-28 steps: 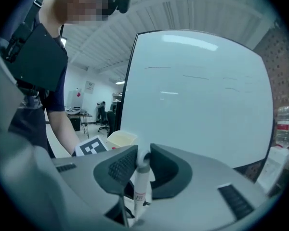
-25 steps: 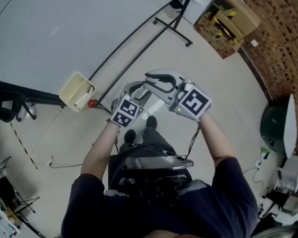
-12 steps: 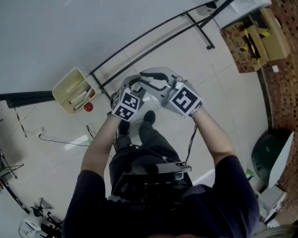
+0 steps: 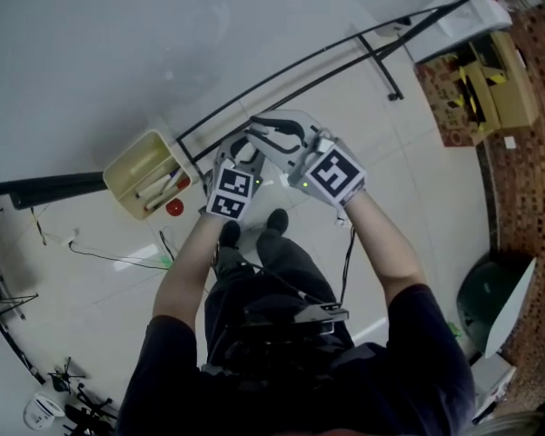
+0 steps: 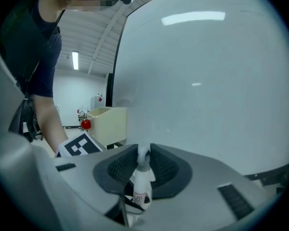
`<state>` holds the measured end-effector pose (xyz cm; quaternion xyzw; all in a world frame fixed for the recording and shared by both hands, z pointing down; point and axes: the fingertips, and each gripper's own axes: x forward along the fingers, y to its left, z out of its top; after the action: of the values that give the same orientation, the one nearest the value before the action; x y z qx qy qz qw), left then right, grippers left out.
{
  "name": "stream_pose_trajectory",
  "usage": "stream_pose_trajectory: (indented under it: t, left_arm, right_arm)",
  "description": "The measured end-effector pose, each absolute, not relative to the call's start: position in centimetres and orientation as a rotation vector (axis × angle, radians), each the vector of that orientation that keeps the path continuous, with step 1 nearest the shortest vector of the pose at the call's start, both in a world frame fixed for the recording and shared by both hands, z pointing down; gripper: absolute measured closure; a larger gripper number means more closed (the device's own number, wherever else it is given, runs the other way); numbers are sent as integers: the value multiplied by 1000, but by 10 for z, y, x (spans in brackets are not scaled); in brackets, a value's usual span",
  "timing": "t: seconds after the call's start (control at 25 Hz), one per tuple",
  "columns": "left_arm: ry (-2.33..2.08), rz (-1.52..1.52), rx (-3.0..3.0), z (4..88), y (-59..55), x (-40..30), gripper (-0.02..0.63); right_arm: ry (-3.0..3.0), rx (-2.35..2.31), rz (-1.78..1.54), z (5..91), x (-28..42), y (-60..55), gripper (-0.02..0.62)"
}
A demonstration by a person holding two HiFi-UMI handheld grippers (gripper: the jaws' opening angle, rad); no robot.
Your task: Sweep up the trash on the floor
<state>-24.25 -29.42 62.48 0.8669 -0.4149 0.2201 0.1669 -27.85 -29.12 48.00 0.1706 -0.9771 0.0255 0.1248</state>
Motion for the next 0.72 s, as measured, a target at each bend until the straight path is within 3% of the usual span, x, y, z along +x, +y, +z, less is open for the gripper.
stream_pose_trajectory:
  t: [0.24, 0.72]
  left_arm:
    - [-1284, 530, 2307, 628, -276, -272, 499]
    - [-1121, 624, 2350, 649, -252, -239, 500]
  right_arm:
    - [-2835, 594, 112, 487, -289, -311, 503]
    - [-2832, 577, 152, 497, -310, -333, 499]
